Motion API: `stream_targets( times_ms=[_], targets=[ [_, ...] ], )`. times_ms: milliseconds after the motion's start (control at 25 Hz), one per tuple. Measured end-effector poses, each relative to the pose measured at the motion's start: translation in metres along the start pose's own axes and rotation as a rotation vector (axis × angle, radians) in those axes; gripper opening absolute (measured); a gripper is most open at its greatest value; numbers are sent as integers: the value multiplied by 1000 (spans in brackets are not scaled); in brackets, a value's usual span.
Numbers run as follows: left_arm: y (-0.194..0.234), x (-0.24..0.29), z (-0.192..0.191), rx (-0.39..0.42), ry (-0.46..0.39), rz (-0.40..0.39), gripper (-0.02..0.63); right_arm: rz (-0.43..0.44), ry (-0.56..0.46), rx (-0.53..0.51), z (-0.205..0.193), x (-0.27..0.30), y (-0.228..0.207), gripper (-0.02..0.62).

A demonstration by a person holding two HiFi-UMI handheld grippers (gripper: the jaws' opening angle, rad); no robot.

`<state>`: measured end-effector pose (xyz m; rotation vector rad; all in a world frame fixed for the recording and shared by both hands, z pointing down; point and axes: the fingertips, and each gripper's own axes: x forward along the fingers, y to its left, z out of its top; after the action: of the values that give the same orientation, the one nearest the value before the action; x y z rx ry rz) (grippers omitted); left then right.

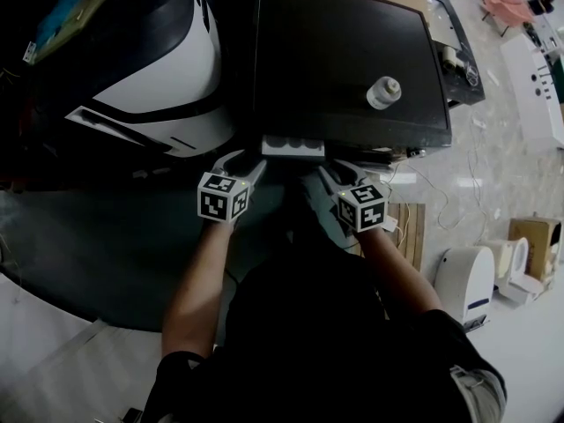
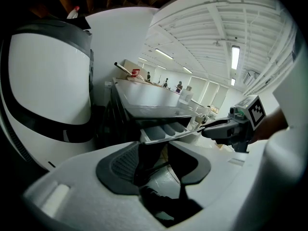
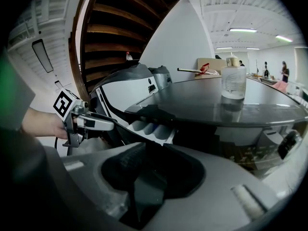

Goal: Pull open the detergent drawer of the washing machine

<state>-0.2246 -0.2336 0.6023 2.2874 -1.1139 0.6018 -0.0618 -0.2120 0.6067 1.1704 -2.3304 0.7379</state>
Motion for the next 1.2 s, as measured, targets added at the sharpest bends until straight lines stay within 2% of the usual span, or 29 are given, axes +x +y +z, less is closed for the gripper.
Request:
stream_targets(
  times_ms=[680,1000,1200],
  targets=[
    [-27,-32,-34,8,13,-1,187,-10,21,-7,-34,-31,27,114],
    [-40,-48,-50,-5,21,-11,178,-11,84,-15,-50,-45,44,114],
    [-45,-57,-56,-12,28,-12,178,19,124,-46,-54,-51,53,114]
  ],
)
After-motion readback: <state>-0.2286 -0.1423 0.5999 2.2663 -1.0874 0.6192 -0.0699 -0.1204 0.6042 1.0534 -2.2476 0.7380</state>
